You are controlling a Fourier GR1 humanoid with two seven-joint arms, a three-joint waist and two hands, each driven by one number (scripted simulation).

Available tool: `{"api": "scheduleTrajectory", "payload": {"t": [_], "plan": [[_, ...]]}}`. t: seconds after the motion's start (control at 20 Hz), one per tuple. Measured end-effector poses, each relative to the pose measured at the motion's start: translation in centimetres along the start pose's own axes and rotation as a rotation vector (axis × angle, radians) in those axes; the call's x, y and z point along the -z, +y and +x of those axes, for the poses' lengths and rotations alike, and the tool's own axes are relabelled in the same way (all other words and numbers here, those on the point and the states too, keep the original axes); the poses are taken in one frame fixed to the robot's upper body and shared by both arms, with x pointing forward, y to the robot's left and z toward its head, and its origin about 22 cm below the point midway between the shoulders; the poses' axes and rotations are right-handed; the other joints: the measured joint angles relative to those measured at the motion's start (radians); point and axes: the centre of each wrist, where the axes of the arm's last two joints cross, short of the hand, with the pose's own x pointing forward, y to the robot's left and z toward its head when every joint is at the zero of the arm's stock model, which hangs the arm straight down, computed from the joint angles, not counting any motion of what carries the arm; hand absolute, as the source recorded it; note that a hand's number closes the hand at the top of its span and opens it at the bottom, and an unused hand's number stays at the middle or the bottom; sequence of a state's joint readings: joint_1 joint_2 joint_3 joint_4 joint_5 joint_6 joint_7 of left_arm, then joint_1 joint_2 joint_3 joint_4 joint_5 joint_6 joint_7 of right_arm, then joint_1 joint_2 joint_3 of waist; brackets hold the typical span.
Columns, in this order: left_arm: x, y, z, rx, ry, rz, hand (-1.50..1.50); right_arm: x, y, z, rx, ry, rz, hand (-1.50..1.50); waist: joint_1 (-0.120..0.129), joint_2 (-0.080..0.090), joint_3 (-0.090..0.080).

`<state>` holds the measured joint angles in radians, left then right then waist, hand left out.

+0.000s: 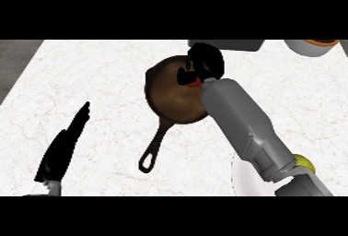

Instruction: Pick the bell pepper from the plate and place it in the pan

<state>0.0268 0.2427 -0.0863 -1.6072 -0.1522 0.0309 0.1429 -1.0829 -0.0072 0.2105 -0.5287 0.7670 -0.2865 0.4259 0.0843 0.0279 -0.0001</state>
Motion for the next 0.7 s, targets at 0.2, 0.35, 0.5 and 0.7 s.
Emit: {"api": "scheduleTrajectory", "payload": {"t": [0.2, 0.35, 0.5, 0.7], "plan": [[0.7, -0.2, 0.7, 0.010, -0.025, -0.022, 0.00, 0.3, 0.8, -1.5, 0.138, 0.089, 0.106, -1.50, 0.028, 0.010, 0.001], [0.8, -0.5, 0.9, 0.005, -0.033, -0.033, 0.00, 0.6, 1.2, -2.6, 0.269, 0.165, 0.168, -1.50, 0.045, 0.012, 0.002], [1.0, -0.7, 1.1, 0.005, -0.039, -0.043, 0.00, 0.6, 1.5, -3.4, 0.400, 0.174, 0.161, -1.50, 0.053, 0.015, 0.003], [1.5, -0.6, 1.4, 0.007, -0.037, -0.046, 0.00, 0.8, 1.0, -3.2, 0.525, 0.131, 0.047, -1.50, 0.053, 0.013, 0.003]]}}
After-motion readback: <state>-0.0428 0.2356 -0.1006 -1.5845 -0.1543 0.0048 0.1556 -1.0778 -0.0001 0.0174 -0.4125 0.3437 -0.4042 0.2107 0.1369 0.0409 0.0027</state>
